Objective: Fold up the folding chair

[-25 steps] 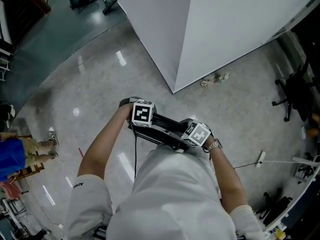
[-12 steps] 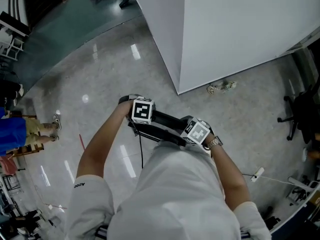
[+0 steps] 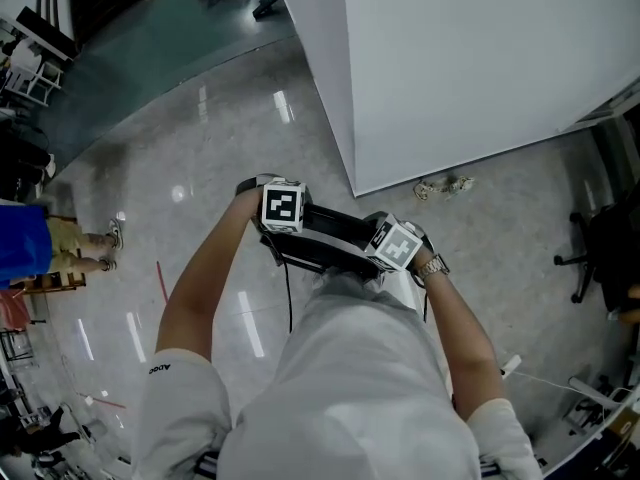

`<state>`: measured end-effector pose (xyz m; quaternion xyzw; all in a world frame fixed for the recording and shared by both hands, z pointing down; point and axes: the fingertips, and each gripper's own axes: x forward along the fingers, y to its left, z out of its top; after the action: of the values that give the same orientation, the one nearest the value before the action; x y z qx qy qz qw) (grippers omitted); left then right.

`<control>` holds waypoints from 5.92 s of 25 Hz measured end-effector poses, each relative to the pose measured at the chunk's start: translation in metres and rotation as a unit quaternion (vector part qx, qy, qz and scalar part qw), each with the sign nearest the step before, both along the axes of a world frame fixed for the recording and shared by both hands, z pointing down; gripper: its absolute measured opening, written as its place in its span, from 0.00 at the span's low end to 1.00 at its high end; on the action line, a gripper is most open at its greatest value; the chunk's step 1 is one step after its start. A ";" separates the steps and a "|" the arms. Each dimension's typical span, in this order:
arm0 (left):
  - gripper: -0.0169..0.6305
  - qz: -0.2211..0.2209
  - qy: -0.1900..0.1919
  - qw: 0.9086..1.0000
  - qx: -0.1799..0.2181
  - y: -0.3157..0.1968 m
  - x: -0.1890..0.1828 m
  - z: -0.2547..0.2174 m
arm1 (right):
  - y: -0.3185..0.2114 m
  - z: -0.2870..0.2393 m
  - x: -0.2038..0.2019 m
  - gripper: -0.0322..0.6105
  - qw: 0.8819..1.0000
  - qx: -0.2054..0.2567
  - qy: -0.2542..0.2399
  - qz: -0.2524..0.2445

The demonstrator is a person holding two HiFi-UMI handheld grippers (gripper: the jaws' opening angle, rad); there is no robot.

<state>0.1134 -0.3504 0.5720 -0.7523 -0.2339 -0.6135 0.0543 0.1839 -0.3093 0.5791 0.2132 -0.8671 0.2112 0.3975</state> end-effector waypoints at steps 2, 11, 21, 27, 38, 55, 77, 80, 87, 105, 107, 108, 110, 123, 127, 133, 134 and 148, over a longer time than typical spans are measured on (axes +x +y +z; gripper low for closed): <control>0.15 -0.007 0.011 1.000 0.007 -0.003 0.005 -0.002 | -0.005 -0.004 0.005 0.16 1.000 0.012 0.007 -0.009; 0.19 -0.018 0.033 0.999 0.031 -0.028 0.006 0.012 | -0.022 -0.006 0.004 0.16 1.000 -0.005 0.020 -0.011; 0.22 0.008 0.032 0.999 0.032 -0.073 0.017 0.021 | -0.068 0.004 0.017 0.16 0.999 -0.008 0.027 0.025; 0.22 -0.007 0.039 0.999 0.035 -0.101 0.030 0.025 | -0.098 0.004 0.032 0.17 0.999 0.003 0.040 0.013; 0.21 -0.024 0.057 0.996 0.067 -0.145 0.059 0.022 | -0.154 0.000 0.069 0.22 0.997 0.038 0.060 -0.012; 0.23 0.000 0.043 0.997 0.059 -0.192 0.104 0.028 | -0.191 0.007 0.110 0.23 0.997 0.037 0.057 0.031; 0.45 -0.058 0.112 0.981 0.147 -0.215 0.134 -0.007 | -0.197 -0.020 0.145 0.37 0.998 0.059 0.009 0.022; 0.45 -0.131 0.137 0.965 0.184 -0.222 0.126 -0.025 | -0.205 -0.049 0.152 0.37 0.994 0.099 -0.028 0.031; 0.35 -0.367 0.219 0.875 0.226 -0.179 0.126 -0.069 | -0.185 -0.078 0.167 0.18 0.982 0.158 -0.096 -0.027; 0.05 -0.793 0.319 0.452 0.254 0.070 0.022 -0.097 | -0.039 -0.114 0.047 0.06 0.942 0.099 -0.259 -0.188; 0.05 -0.819 0.322 0.393 0.269 0.095 0.004 -0.102 | -0.022 -0.122 0.035 0.06 0.940 0.094 -0.272 -0.180; 0.05 -0.828 0.326 0.367 0.273 0.110 -0.003 -0.106 | -0.013 -0.128 0.029 0.06 0.940 0.089 -0.281 -0.169; 0.05 -0.836 0.338 0.331 0.278 0.140 -0.013 -0.115 | 0.007 -0.137 0.016 0.06 0.940 0.078 -0.296 -0.151; 0.05 -0.857 0.314 0.223 0.344 0.403 -0.048 -0.121 | 0.234 -0.172 -0.035 0.06 0.925 0.131 -0.289 -0.207; 0.05 -0.858 0.301 0.179 0.376 0.456 -0.046 -0.130 | 0.271 -0.175 -0.050 0.06 0.925 0.118 -0.309 -0.186; 0.05 -0.849 0.279 0.109 0.436 0.521 -0.041 -0.165 | 0.334 -0.201 -0.072 0.06 0.904 0.091 -0.342 -0.240; 0.05 -0.848 0.276 0.094 0.442 0.527 -0.040 -0.168 | 0.341 -0.202 -0.073 0.06 0.900 0.088 -0.342 -0.256; 0.05 -0.858 0.208 -0.026 0.468 0.553 0.005 -0.180 | 0.376 -0.174 -0.070 0.06 0.869 0.017 -0.321 -0.376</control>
<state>0.1187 0.2028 0.3918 0.2839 -0.9503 -0.0164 0.1268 0.1140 0.0666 0.4055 -0.2015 -0.9649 0.0880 0.1434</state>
